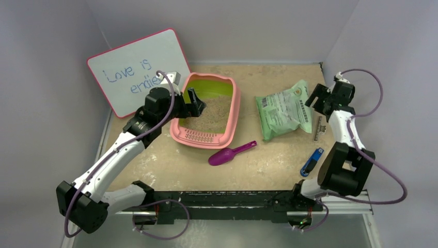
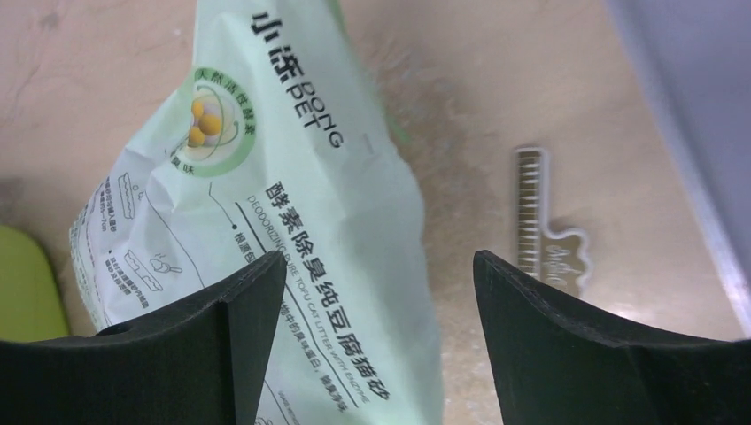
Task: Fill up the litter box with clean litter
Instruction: Place the clamp at the center of the board, then adjust the cat litter bag at the center of the board.
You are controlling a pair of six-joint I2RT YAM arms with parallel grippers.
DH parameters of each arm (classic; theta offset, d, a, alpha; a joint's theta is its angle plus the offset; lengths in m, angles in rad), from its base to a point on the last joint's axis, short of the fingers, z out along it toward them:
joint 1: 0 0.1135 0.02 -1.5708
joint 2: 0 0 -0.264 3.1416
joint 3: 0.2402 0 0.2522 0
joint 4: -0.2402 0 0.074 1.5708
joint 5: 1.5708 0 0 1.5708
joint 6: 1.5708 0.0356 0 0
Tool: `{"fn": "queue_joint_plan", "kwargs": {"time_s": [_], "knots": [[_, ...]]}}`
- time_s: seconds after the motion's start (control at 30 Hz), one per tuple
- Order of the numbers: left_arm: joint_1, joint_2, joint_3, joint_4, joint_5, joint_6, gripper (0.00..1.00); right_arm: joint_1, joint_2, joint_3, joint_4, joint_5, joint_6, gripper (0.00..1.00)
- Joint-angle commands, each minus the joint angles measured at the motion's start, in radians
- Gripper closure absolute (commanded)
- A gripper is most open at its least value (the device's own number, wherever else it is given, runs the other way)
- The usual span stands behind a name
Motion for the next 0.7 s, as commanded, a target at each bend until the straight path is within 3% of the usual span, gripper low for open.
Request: {"fn": "queue_joint_plan", "kwargs": {"time_s": [0.0,0.23,0.43,0.67], "knots": [[-0.002,-0.041,0.029,0.015,-0.011,-0.007,0.01,-0.040,0.055,-0.005,0.056,-0.199,0.091,0.19],[-0.002,-0.047,0.031,-0.003,-0.034,0.011,0.01,-0.093,0.130,-0.005,0.122,-0.414,0.110,0.18],[-0.002,-0.042,0.033,-0.005,-0.041,0.017,0.01,-0.097,0.144,-0.032,0.244,-0.617,0.137,0.26],[-0.002,-0.039,0.040,-0.014,-0.043,0.020,0.01,-0.097,0.196,-0.009,0.260,-0.738,0.123,0.46]]}}
